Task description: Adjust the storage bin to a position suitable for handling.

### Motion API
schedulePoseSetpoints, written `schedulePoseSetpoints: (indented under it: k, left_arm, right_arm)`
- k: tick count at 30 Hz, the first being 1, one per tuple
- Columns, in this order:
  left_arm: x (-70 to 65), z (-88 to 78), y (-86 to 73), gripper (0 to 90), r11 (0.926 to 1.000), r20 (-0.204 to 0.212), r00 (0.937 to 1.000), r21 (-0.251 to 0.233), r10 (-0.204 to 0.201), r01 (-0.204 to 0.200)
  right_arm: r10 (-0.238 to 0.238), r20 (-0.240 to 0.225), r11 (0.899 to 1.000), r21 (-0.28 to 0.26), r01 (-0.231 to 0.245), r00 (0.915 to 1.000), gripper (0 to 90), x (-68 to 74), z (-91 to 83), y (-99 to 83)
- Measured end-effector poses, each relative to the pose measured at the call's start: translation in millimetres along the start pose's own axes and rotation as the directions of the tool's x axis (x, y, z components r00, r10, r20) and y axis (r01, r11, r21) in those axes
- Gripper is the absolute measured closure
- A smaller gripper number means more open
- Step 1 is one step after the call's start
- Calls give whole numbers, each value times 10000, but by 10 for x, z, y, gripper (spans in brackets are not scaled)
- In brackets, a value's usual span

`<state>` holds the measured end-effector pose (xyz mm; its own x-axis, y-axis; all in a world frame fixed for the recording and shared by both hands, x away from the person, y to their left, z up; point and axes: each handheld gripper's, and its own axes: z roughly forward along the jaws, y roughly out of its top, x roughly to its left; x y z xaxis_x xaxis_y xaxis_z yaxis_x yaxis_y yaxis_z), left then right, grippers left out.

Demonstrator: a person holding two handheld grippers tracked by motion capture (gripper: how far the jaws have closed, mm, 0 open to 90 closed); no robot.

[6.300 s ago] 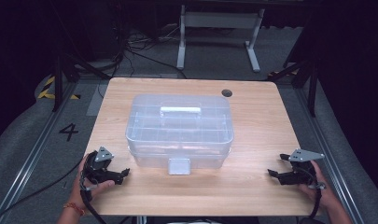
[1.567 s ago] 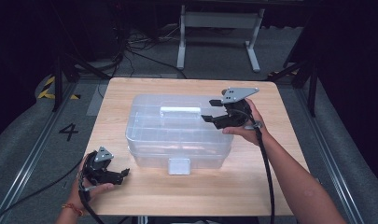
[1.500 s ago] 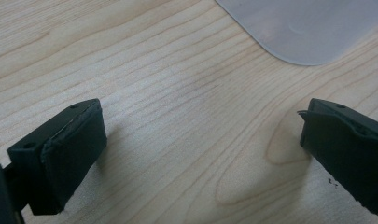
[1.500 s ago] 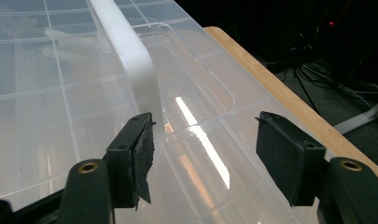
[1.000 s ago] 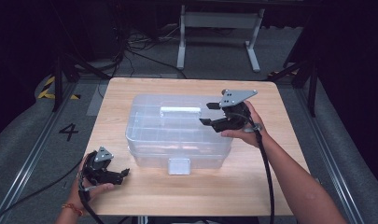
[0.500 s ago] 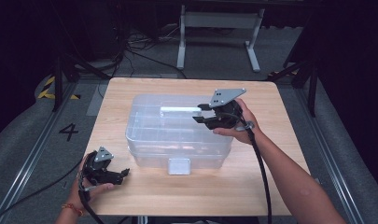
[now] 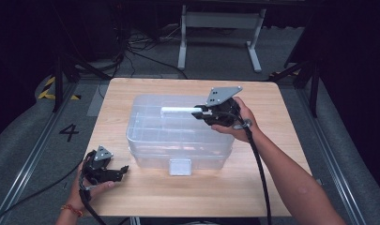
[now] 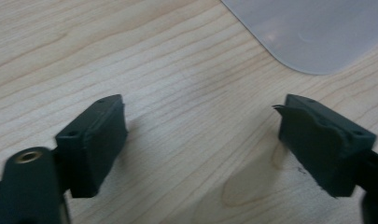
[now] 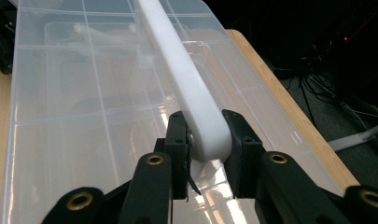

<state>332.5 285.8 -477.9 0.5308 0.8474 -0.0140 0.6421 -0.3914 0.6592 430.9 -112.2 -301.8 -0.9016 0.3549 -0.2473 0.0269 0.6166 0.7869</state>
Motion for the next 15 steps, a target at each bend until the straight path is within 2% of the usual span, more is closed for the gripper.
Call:
schedulePoseSetpoints:
  k: [2,5,6,8,12,15]
  left_arm:
    - [6,-17,-7,193,10000,-33,10000,-14,91,-91]
    - [-2,-60,-8,246,9991,-336,9986,-69,420,-422]
    - [-10,-77,-5,257,9992,-348,9987,-95,377,-380]
    - [-12,-96,8,286,9990,-285,9990,-277,356,-364]
    - [-38,-203,115,327,9965,-420,9981,-681,458,-486]
    - [-86,-299,196,360,9916,-565,9962,-1068,668,-725]
  right_arm:
    - [-46,44,10000,41,46,10000,738,3,-2,6]
    - [14,41,10000,39,-14,10000,738,-22,4,15]
    - [4,23,10000,54,-4,10000,737,-32,3,21]
    - [8,18,10000,45,-8,10000,737,-37,4,25]
    - [84,34,9999,61,-84,10000,735,-67,-4,48]
    - [136,3,9999,107,-136,9999,734,-83,-7,63]
